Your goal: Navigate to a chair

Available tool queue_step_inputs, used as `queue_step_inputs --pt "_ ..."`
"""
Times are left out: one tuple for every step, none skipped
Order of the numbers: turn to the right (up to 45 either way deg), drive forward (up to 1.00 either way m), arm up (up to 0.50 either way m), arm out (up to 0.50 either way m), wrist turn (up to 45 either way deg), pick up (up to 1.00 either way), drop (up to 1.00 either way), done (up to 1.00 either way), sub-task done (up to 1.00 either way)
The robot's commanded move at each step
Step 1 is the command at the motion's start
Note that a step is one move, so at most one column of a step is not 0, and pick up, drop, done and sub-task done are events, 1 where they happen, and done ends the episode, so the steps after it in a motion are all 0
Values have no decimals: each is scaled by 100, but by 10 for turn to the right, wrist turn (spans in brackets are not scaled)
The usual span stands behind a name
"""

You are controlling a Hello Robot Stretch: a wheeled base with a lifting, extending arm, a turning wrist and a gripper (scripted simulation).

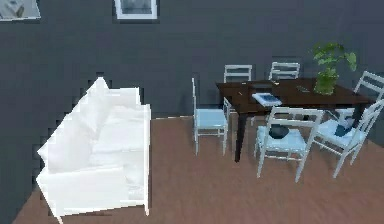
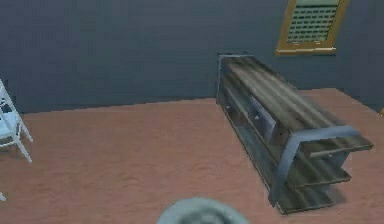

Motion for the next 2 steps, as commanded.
queue_step_inputs --pt "0 75 0 0 0 0 0 0 0" --pt "0 0 0 0 0 0 0 100 0"
